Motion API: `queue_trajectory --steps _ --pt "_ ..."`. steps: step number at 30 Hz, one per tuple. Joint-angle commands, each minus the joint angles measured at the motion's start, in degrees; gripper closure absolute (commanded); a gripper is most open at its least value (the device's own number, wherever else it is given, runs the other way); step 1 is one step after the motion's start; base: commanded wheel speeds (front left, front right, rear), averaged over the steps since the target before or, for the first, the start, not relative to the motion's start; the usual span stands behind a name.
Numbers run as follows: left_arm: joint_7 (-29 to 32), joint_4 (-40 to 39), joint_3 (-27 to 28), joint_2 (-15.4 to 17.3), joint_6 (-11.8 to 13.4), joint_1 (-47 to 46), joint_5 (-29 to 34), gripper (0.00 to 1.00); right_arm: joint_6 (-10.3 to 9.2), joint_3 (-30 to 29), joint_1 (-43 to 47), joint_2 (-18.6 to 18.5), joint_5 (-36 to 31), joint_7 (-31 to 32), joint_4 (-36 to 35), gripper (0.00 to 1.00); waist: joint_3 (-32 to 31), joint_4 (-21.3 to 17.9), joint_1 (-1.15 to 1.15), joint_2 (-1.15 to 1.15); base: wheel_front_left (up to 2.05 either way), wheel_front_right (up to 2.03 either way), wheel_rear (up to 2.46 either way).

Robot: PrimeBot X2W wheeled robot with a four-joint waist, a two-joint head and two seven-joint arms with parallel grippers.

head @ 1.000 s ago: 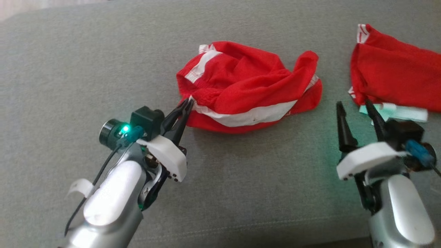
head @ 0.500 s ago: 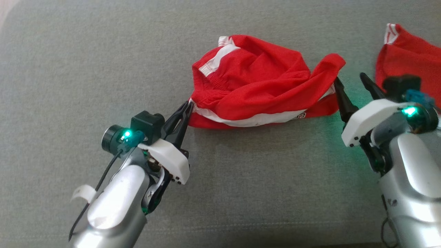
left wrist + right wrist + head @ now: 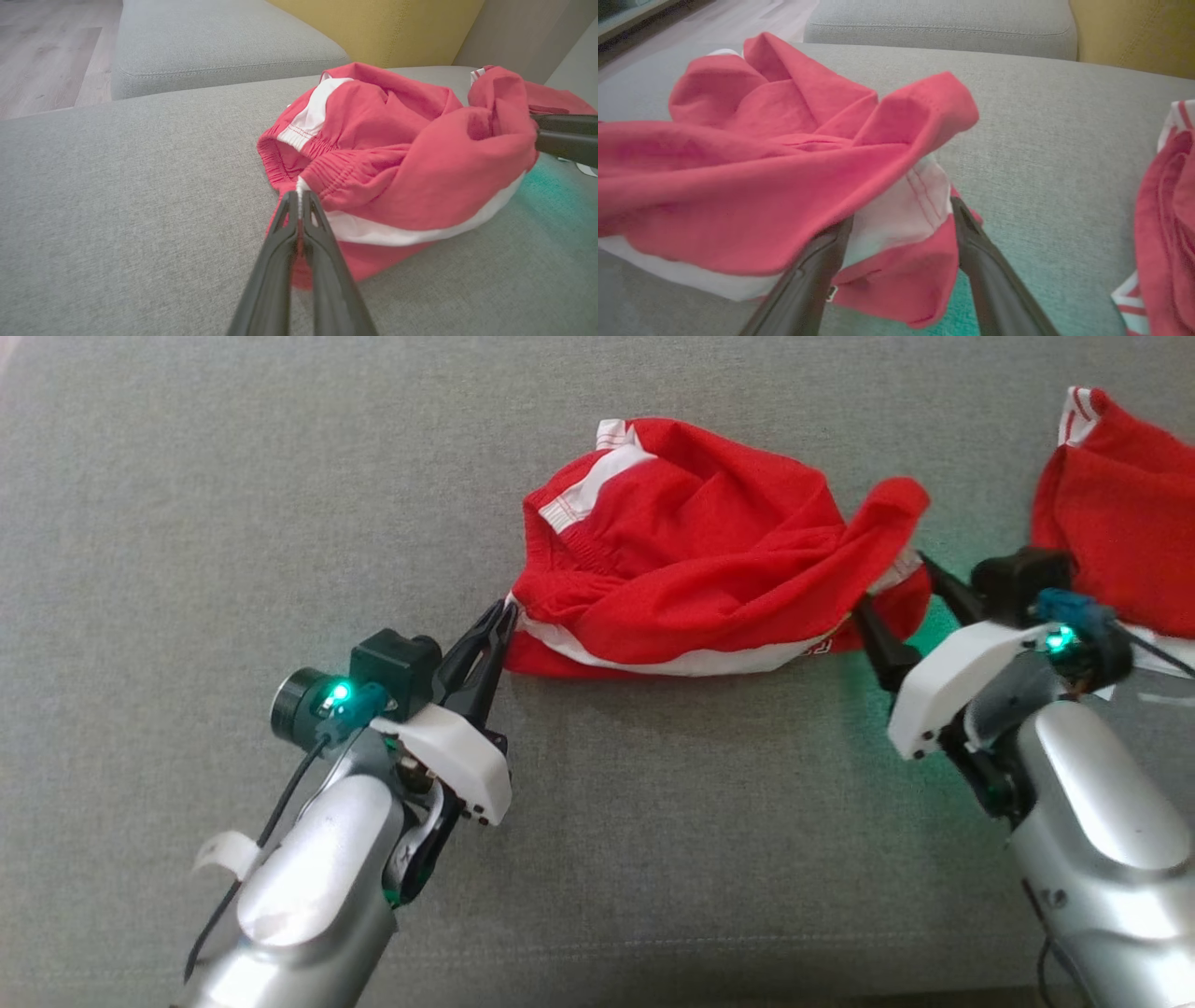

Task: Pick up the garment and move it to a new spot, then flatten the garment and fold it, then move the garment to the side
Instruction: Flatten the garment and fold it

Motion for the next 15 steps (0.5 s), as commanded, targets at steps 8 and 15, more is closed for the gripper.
queue_trajectory --steps 8,15 --pt "-0.56 -1.18 1.70 1.62 0.70 -2.41 -0.92 1.00 0.21 4.15 0.91 -2.03 2.14 -2.25 -3.09 0.00 -0.38 -0.92 0.00 0.00 0.00 0.00 0.00" --pt "-0.38 -1.34 1.37 1.99 0.82 -2.51 -1.10 1.00 0.21 3.34 0.43 -1.79 2.27 -3.92 -2.51 0.00 -0.16 -1.31 0.00 0.00 0.00 0.00 0.00"
